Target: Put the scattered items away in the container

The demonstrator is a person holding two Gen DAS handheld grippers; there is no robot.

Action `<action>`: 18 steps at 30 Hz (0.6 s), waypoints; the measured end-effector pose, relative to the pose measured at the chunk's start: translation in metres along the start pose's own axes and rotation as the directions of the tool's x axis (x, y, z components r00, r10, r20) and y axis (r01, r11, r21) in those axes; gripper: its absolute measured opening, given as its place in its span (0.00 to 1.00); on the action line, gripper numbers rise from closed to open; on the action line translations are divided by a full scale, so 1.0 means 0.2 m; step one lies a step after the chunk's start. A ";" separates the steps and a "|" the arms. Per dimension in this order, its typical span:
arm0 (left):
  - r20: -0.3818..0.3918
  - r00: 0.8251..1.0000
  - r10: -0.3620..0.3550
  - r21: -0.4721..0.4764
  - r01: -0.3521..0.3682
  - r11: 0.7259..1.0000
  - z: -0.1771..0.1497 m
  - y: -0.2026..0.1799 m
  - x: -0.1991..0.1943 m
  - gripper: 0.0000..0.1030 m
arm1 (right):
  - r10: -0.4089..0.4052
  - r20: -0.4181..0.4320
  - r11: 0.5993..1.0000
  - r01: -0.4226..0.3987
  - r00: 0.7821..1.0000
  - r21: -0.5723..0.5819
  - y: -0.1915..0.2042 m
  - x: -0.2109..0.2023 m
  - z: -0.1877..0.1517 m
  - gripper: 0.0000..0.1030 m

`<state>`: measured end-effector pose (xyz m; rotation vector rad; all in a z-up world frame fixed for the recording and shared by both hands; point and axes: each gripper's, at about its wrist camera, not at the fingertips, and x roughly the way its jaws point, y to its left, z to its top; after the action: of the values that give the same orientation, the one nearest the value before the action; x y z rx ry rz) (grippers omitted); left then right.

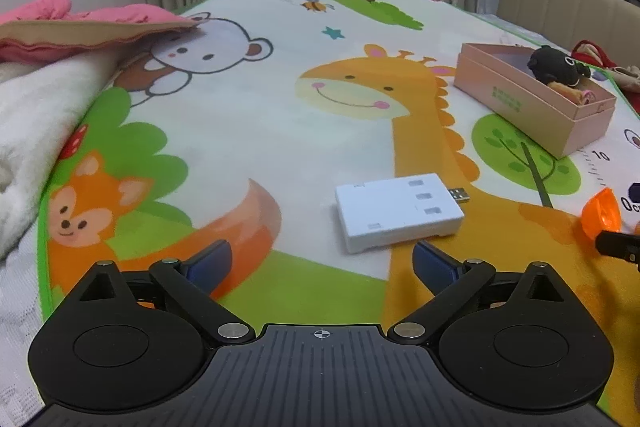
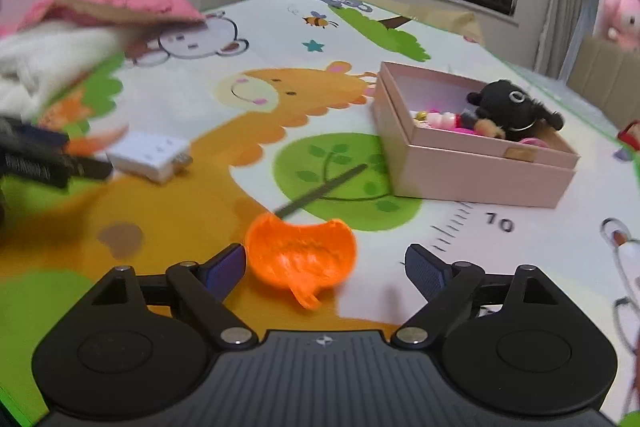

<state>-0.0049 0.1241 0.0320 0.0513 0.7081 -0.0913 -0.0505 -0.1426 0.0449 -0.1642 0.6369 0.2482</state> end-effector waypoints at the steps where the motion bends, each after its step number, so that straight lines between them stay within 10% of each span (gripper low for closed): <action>1: -0.003 1.000 -0.001 -0.004 0.001 1.000 0.00 0.00 0.00 0.97 | -0.005 0.005 1.000 0.005 1.000 -0.005 0.01 0.01 0.00 0.85; 5: -0.005 1.000 -0.018 -0.012 0.018 1.000 -0.01 -0.02 -0.02 0.97 | 0.013 -0.022 1.000 -0.014 1.000 -0.027 0.06 0.07 0.01 0.58; 18: -0.011 1.000 -0.024 0.006 0.024 1.000 0.17 -0.29 0.21 0.99 | 0.019 -0.016 0.999 -0.020 1.000 -0.037 0.04 0.02 -0.02 0.58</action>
<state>0.0427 0.0614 0.0291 0.0489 0.7197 -0.1165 -0.0524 -0.1348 0.0377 -0.1955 0.6503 0.2774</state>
